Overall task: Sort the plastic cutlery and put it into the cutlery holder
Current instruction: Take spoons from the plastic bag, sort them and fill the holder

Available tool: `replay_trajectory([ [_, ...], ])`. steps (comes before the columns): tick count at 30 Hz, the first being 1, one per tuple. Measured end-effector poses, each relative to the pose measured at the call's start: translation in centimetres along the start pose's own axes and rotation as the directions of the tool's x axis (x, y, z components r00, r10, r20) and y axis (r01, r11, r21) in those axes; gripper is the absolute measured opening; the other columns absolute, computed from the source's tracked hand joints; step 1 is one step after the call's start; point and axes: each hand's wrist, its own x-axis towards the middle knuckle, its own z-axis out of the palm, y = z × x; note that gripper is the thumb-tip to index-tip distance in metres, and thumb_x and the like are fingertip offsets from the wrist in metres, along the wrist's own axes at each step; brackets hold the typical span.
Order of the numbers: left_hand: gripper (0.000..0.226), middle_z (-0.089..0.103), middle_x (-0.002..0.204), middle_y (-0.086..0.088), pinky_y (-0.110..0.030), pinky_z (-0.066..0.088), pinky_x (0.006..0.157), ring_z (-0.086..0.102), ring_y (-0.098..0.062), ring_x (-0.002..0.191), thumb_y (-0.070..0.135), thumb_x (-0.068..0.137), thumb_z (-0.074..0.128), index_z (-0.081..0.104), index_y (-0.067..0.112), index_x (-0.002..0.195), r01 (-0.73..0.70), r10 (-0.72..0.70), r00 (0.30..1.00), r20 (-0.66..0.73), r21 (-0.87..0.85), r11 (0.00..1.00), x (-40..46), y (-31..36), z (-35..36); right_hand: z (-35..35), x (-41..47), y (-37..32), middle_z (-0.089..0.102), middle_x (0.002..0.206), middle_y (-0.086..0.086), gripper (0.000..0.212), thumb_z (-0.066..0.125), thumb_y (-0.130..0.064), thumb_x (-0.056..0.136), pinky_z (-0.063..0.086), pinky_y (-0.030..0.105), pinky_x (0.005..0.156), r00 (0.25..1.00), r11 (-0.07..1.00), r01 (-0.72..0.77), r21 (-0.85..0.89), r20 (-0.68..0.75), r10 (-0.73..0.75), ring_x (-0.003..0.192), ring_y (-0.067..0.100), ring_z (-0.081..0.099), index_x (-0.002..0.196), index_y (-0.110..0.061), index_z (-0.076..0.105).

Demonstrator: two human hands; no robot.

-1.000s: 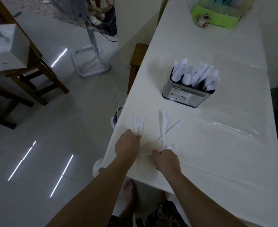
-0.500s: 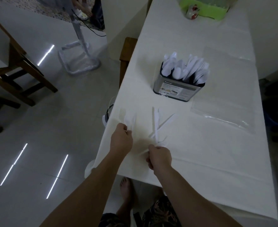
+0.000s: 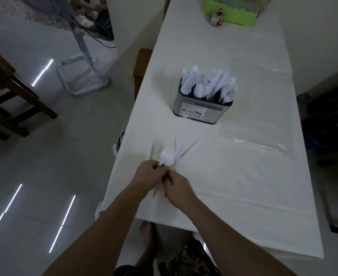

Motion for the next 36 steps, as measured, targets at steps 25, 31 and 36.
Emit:
replay_trajectory([
  [25,0.043,0.049,0.065,-0.012,-0.025,0.026,0.046,0.035,-0.021,0.046,0.036,0.105,0.033,0.064,0.007,0.101,-0.052,0.174,0.938,0.298,-0.376,0.925,-0.8,4.0,0.7,-8.8,3.3,-4.0,0.071,0.084,-0.002,0.005,0.068,-0.009,0.087,0.055,0.029,0.059,0.933,0.921,0.155,0.356,-0.360,-0.018,0.070,0.023,0.068,0.086,-0.013,0.068],
  [31,0.039,0.039,0.053,0.003,-0.021,0.024,0.042,0.028,-0.013,0.043,0.036,0.104,0.039,0.059,0.006,0.089,-0.017,0.114,0.920,0.375,-0.254,0.967,-0.6,5.1,1.8,-10.8,3.5,-3.5,0.073,0.095,0.002,0.026,0.065,-0.005,0.086,0.047,0.016,0.054,0.969,0.954,0.104,0.283,-0.246,-0.033,0.080,0.020,0.071,0.102,-0.025,0.065],
  [36,0.041,0.051,0.059,0.003,-0.024,0.036,0.046,0.043,-0.012,0.047,0.040,0.102,0.041,0.064,0.015,0.081,-0.162,0.170,0.950,0.261,-0.052,0.985,0.3,7.0,3.0,-14.1,3.9,-4.0,0.074,0.082,-0.002,0.020,0.067,-0.009,0.084,0.049,0.023,0.061,0.969,0.987,0.113,0.112,-0.231,-0.085,0.071,0.011,0.070,0.083,-0.029,0.069],
])
